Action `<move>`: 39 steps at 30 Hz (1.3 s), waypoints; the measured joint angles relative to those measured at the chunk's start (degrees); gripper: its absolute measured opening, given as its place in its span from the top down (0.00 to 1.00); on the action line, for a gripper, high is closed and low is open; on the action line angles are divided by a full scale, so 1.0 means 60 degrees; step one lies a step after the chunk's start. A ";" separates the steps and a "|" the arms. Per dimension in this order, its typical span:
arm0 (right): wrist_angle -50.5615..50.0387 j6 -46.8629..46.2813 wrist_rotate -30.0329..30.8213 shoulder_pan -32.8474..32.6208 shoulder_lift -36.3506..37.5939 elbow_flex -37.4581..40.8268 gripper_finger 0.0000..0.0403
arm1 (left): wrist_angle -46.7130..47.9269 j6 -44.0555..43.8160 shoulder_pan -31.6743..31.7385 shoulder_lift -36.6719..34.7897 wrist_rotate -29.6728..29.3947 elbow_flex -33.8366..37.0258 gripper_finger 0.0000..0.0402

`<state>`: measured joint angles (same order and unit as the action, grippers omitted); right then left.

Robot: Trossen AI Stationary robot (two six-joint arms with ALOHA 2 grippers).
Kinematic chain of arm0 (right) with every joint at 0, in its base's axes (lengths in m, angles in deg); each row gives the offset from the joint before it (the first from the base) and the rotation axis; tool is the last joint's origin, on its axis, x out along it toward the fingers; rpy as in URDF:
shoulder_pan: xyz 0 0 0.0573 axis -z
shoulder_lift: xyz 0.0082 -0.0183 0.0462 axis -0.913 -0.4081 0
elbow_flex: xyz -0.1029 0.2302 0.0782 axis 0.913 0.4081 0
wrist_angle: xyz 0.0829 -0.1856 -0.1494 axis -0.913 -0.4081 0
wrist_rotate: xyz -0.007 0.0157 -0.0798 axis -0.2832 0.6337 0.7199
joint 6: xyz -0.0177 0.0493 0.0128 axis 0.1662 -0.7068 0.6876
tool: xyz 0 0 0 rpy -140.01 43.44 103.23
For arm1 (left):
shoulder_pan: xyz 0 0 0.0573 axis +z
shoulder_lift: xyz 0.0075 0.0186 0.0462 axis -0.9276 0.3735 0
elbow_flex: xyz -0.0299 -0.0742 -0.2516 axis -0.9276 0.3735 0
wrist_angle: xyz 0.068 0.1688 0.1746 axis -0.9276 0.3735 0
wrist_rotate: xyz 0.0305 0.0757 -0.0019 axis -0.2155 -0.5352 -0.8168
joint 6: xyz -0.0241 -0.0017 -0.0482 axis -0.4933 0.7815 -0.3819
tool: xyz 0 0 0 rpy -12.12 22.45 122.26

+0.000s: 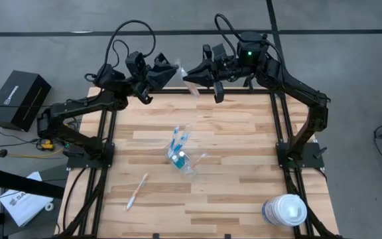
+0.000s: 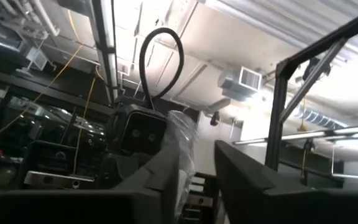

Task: Pick & Place toothbrushing station
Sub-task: Put the left orange toothbrush into the transparent organizer

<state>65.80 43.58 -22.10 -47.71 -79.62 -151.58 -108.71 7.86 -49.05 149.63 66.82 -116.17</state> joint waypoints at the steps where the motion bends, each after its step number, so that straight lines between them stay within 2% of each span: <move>1: 0.0003 0.0001 -0.0006 0.0029 0.0000 0.0000 0.98 | 0.0026 0.0033 0.0101 -0.0034 0.0051 0.0000 0.74; 5: 0.0003 0.0002 -0.0172 0.0211 0.0000 0.0000 0.99 | 0.0560 0.0106 0.0721 -0.0311 0.0641 -0.0002 0.61; 8: -0.0052 -0.0004 -0.0226 0.0331 0.0000 0.0000 0.99 | 0.2194 0.0613 0.1344 -0.0660 0.1325 -0.0007 0.53; 11: -0.0022 -0.0008 -0.0251 0.0381 0.0006 0.0000 0.99 | 0.4360 0.1374 0.1913 -0.1133 0.1504 -0.0007 0.49; 15: 0.0289 0.0043 -0.0172 0.0377 0.0162 0.0000 0.99 | 0.7303 0.2616 0.2553 -0.1712 0.1426 -0.0007 0.48; 17: 0.0300 0.0045 0.0222 0.0372 0.0383 0.0004 0.99 | 0.8352 0.3049 0.2702 -0.1904 0.1243 -0.0007 0.49; 19: 0.0278 0.0003 0.0553 0.0373 0.0692 0.0004 0.99 | 0.9141 0.3456 0.2754 -0.2081 0.1014 -0.0003 0.50; 22: -0.0078 -0.0002 0.1058 0.0331 0.1188 -0.0007 0.99 | 0.9387 0.3868 0.2762 -0.2312 0.0946 0.0000 0.54; 25: -0.0623 0.0131 0.2135 -0.0079 0.1518 0.0094 1.00 | 0.9368 0.3969 0.2762 -0.2383 0.0940 0.0000 0.56; 28: -0.0186 -0.0020 0.3258 -0.0827 0.1801 0.0946 1.00 | 0.9423 0.4077 0.2784 -0.2385 0.0932 0.0000 0.57; 33: 0.2136 -0.0597 0.5732 -0.2193 0.2654 0.3343 1.00 | 0.9779 0.4099 0.2839 -0.2398 0.0928 0.0000 0.57; 39: 0.5253 -0.1164 0.9265 -0.4081 0.3554 0.6484 1.00 | 1.0112 0.4328 0.2839 -0.2430 0.0932 0.0000 0.58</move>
<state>97.32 36.60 33.49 -72.19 -58.29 -112.67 -48.04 33.82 -32.01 135.05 72.41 -116.17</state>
